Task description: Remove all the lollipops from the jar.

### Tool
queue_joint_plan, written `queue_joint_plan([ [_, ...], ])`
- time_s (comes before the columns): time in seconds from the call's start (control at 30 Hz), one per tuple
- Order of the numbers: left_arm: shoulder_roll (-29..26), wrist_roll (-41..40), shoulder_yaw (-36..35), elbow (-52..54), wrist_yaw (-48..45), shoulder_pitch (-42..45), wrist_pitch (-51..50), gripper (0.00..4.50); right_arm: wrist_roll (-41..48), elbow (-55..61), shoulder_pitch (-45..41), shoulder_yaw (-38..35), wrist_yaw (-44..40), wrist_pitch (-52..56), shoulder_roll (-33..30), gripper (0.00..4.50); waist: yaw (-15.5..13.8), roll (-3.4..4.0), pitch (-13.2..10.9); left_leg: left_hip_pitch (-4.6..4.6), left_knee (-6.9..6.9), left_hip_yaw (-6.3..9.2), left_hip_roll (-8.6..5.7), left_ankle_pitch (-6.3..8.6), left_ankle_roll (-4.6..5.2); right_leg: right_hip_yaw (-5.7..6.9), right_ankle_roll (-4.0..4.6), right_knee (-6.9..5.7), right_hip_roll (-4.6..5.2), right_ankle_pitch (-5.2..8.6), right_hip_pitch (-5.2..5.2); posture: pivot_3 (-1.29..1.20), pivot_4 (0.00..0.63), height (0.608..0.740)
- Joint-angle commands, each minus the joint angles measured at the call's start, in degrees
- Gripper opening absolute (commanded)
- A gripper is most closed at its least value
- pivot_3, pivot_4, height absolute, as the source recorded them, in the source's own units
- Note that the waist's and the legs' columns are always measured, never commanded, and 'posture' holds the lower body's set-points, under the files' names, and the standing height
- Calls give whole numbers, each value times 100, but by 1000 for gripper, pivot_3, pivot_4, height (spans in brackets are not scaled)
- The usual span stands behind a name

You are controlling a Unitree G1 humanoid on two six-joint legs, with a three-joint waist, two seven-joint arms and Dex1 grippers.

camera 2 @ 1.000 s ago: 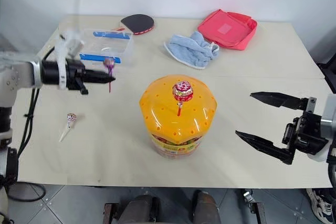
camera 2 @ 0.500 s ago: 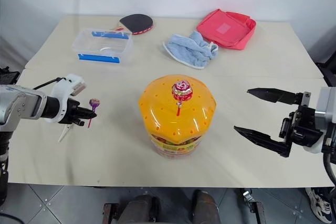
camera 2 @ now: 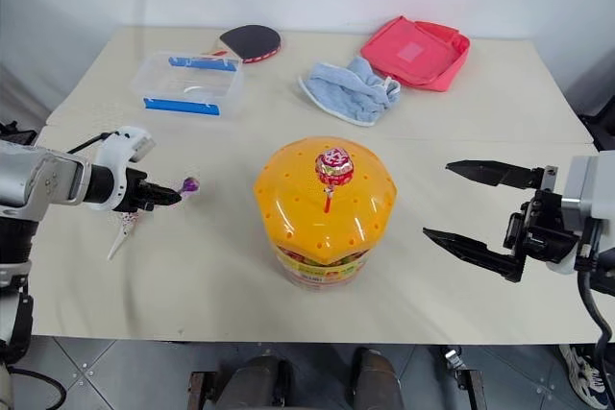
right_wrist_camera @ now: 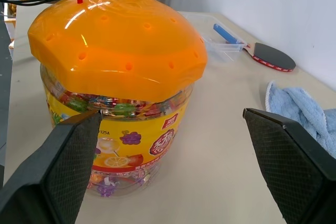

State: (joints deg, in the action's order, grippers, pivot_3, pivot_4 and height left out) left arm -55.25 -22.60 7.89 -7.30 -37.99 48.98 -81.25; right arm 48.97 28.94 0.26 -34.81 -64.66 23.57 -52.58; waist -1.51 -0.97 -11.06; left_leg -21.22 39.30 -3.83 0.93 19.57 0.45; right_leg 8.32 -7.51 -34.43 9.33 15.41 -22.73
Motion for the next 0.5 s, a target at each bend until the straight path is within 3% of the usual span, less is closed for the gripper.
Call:
queue_joint_plan([
  [0.03, -270, 54, -50, 56, -263, 243, 293, 2949, 151, 61, -54, -301, -4, -45, -87, 4500, 0, 0, 0, 0, 0, 0, 0, 0, 0, 0, 0, 0, 0, 0, 0, 0, 150, 740],
  [0.2, -390, -133, -231, 16, -812, 547, 656, 4478, 322, 175, -94, -414, 44, 45, -124, 4500, -17, 0, 0, -1, 0, -1, -1, 0, 0, 0, 0, 0, 0, 0, 0, 0, 150, 740],
  [0.4, -675, -680, -660, 450, -2312, 447, 1973, 4478, 832, 568, -212, -536, 379, 303, -231, 4500, -2, 0, 0, -2, 0, -3, 1, 0, 0, 0, 0, 0, 0, 0, -4, 0, 150, 740],
  [0.5, -274, -1051, -1205, 386, -2801, 328, 2801, 4478, 1372, 694, -269, -495, 586, 681, -379, 4500, 0, 0, 0, 0, 0, -5, 1, 0, 0, -2, 0, 0, 0, 0, -4, 0, 150, 740],
])
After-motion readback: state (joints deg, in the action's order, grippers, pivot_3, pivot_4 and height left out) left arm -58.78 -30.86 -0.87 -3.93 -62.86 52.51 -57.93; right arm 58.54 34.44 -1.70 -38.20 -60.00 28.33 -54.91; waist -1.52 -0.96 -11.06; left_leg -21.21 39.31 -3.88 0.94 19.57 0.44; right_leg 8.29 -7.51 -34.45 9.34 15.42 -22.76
